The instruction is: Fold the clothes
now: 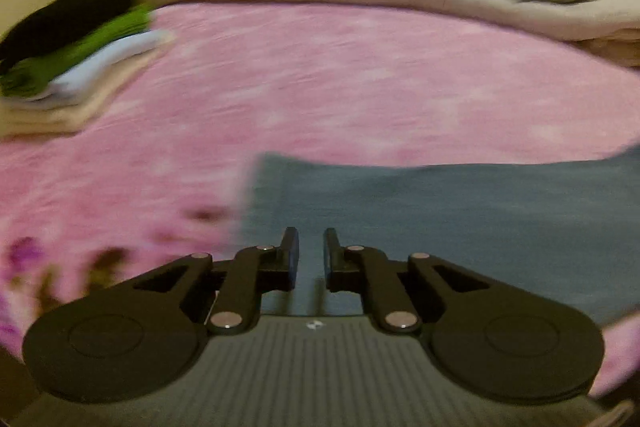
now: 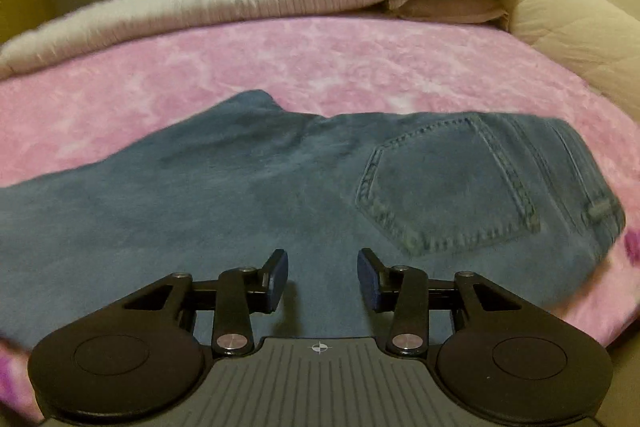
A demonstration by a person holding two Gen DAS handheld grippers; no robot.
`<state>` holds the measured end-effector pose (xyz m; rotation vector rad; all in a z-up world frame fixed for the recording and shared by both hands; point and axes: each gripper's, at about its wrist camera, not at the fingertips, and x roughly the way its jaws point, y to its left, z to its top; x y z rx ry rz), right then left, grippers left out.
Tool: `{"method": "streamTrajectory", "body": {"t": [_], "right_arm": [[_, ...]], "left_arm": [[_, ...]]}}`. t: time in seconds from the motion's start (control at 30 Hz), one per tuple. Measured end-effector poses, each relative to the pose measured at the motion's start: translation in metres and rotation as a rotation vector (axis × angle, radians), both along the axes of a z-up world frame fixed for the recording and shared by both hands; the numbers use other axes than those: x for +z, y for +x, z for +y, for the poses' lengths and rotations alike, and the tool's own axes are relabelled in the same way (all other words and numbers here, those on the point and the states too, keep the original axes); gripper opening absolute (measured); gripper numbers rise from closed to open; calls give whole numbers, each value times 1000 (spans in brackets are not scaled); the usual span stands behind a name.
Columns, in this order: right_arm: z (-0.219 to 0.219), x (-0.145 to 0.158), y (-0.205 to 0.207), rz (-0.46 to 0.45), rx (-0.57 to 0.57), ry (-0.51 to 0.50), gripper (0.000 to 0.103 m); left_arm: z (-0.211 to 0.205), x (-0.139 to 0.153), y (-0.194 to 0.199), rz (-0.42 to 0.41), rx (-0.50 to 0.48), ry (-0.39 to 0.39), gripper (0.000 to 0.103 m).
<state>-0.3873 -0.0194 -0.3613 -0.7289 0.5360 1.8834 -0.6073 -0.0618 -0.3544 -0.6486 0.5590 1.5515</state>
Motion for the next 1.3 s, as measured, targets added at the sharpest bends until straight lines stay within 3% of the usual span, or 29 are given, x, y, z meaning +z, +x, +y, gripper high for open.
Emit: {"method": "streamTrajectory", "body": {"t": [0.07, 0.13, 0.2, 0.3, 0.43, 0.57, 0.67, 0.73, 0.87, 1.3], "right_arm": [[-15, -8, 4, 18, 37, 0, 43], [-21, -18, 9, -45, 50, 36, 43], [-23, -25, 18, -90, 60, 94, 43], [-9, -8, 54, -115, -55, 69, 43], [-6, 11, 105, 37, -80, 75, 43], [-6, -13, 110, 1, -50, 34, 43], [-9, -6, 110, 14, -129, -12, 43], [-10, 4, 111, 24, -192, -71, 44], [-18, 19, 107, 62, -218, -90, 44], [-53, 57, 73, 84, -131, -35, 44]], "left_arm": [[-3, -6, 26, -3, -15, 3, 11], [-2, -17, 65, -12, -53, 2, 14], [-6, -22, 87, -20, 0, -35, 13], [-21, -16, 103, -45, 38, -36, 14], [-17, -10, 130, -30, 20, -52, 14], [4, -21, 161, 12, 6, -105, 14], [8, -13, 183, 75, 17, -134, 18], [2, -6, 191, 71, -3, -124, 23], [-12, 5, 195, 56, -7, -113, 24], [-65, 28, 160, 4, 80, -61, 28]]}}
